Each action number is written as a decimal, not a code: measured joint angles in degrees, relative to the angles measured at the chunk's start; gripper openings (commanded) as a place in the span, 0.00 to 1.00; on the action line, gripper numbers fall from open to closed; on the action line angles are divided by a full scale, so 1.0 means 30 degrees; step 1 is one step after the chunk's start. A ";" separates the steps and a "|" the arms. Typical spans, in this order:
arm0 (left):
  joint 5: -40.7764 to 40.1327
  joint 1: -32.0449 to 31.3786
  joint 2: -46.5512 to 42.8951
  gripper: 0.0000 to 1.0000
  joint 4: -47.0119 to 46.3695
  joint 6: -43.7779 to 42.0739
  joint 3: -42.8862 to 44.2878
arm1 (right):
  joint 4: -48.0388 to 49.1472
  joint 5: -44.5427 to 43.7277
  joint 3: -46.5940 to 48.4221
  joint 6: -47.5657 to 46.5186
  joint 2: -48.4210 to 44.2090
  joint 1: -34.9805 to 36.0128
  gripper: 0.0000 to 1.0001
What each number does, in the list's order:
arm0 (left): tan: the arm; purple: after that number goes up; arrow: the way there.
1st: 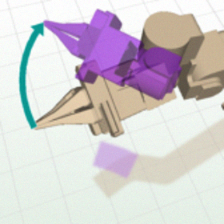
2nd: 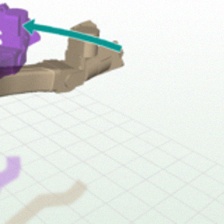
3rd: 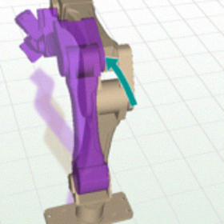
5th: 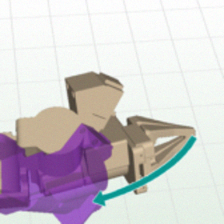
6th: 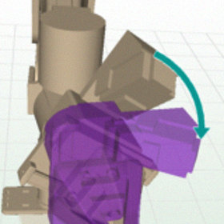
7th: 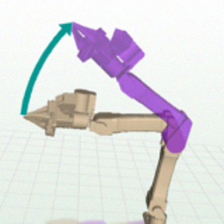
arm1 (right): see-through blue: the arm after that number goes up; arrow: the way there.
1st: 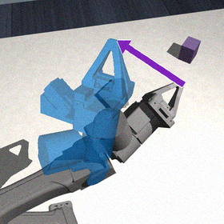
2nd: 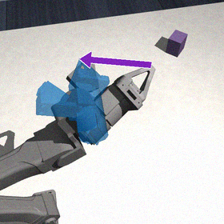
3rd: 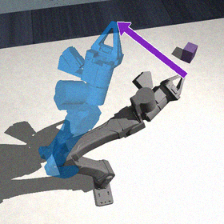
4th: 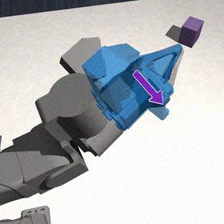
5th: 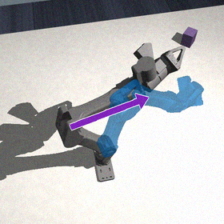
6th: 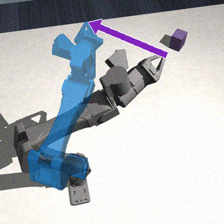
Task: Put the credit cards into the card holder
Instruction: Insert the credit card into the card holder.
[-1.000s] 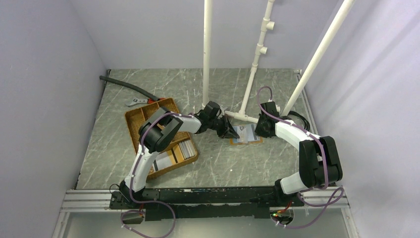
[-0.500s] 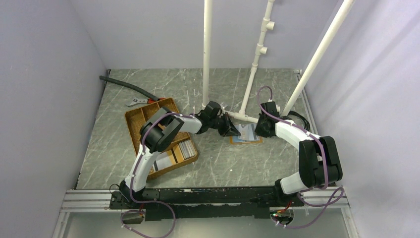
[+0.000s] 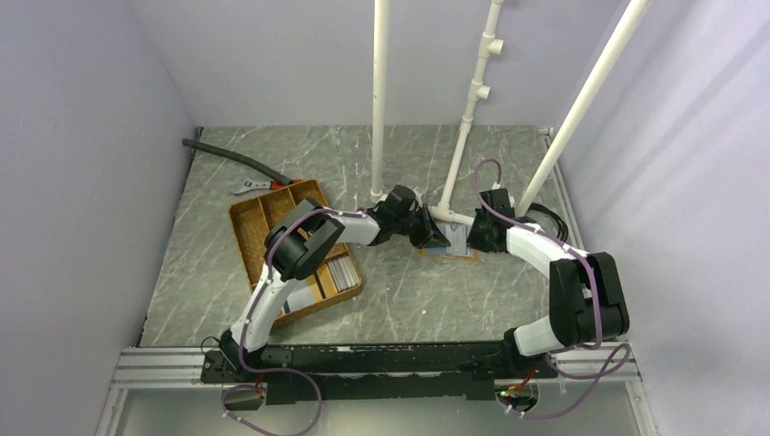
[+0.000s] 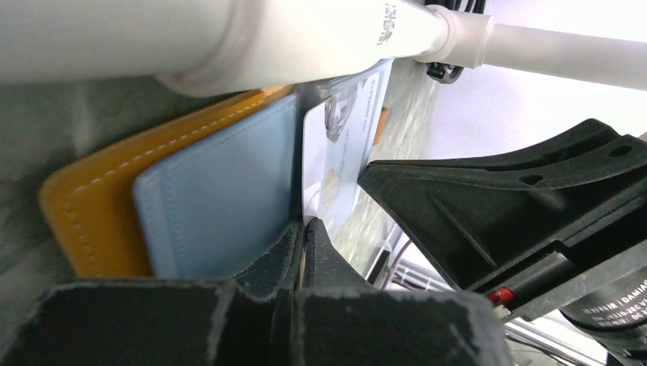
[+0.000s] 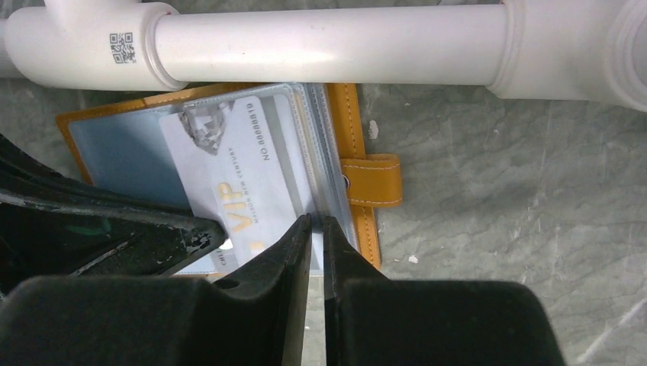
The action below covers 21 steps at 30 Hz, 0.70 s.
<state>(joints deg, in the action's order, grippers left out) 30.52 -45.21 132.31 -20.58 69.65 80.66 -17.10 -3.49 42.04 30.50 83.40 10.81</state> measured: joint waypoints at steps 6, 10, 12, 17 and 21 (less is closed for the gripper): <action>-0.0350 -0.0204 0.0160 0.29 0.2645 -0.2047 0.1639 | 0.0364 0.0364 -0.0357 -0.0036 -0.0364 -0.0153 0.14; -0.0641 -0.0313 -0.0204 0.54 0.3781 -0.3512 0.2004 | 0.0080 0.0430 -0.0357 -0.0189 -0.0525 -0.0291 0.15; -0.0823 -0.0386 -0.0554 0.62 0.4597 -0.4401 0.2331 | -0.0175 0.0554 -0.0357 -0.0291 -0.0641 -0.0379 0.18; -0.1144 -0.0510 -0.0867 0.66 0.6339 -0.5974 0.3169 | -0.0962 0.0758 -0.0357 -0.0459 -0.0969 -0.0787 0.27; -0.1333 -0.0510 -0.0743 0.52 0.7424 -0.6798 0.3942 | -0.1290 0.0794 -0.0364 -0.0525 -0.1341 -0.1166 0.20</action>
<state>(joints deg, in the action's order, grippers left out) 26.52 -46.74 130.08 1.69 49.25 92.49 -20.97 -1.10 40.95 28.93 79.37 7.31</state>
